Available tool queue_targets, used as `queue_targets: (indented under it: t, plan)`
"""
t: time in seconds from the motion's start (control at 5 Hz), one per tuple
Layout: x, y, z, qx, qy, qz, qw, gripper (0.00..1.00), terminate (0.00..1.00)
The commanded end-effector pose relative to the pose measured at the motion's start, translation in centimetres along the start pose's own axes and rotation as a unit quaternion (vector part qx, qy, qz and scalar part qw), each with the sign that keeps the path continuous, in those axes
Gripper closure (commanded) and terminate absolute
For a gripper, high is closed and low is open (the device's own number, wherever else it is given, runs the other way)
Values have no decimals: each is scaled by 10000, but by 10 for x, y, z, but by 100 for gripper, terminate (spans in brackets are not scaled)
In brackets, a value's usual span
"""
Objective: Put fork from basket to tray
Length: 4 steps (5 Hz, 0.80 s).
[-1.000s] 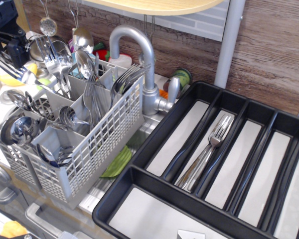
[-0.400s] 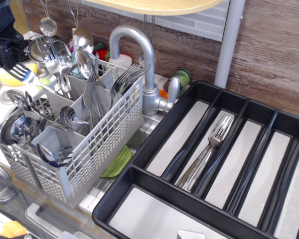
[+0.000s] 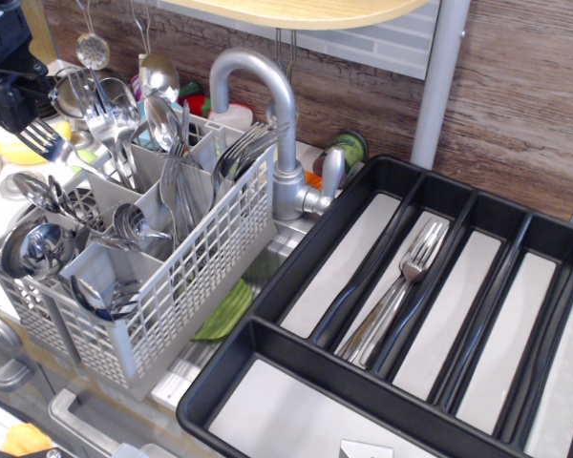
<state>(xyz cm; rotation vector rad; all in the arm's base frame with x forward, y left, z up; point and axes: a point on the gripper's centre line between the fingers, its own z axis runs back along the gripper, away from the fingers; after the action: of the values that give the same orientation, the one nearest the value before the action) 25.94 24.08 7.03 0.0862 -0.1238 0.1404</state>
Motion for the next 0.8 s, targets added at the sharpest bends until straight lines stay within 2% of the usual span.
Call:
queue_targets:
  t: [0.0, 0.2, 0.4, 0.6]
  plan:
    - [10, -4, 68, 1090, 4, -3, 9940, 100, 0]
    - [14, -18, 112, 1734, 352, 24, 9842, 100, 0]
    - [16, -30, 142, 1927, 678, 61, 9789, 100, 0]
    - [18, -49, 167, 1896, 1195, 186, 9744, 100, 0]
